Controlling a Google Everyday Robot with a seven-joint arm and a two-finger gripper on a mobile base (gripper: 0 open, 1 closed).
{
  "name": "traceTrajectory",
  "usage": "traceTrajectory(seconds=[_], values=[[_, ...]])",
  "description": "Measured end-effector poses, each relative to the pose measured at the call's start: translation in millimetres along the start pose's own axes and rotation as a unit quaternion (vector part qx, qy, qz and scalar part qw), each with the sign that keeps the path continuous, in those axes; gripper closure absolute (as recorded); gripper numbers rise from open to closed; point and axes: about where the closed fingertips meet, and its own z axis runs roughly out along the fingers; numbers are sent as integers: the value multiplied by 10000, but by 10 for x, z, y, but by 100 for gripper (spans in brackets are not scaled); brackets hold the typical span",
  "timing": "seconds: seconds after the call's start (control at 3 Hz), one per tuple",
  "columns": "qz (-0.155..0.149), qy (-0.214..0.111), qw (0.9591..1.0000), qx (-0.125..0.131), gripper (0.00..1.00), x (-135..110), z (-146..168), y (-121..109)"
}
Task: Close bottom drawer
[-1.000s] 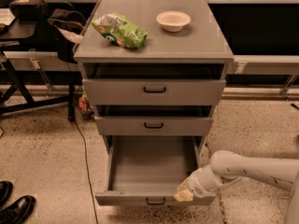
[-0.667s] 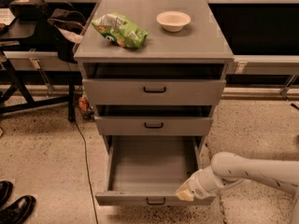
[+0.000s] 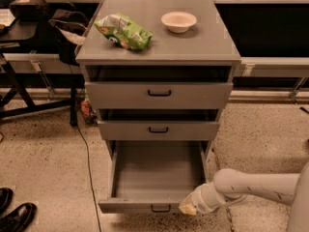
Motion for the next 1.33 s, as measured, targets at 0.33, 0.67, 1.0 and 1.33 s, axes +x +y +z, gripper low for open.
traceTrajectory(seconds=[0.33,0.67,1.0,1.33], values=[[54,40,9999,108,100,105,198,-44],[30,-55,10000,-47,100,216,416,-94],[-42,-328,9984,-457,100,300,619,-160],[-217,-568,9915,-1151,100,343,752,-181]])
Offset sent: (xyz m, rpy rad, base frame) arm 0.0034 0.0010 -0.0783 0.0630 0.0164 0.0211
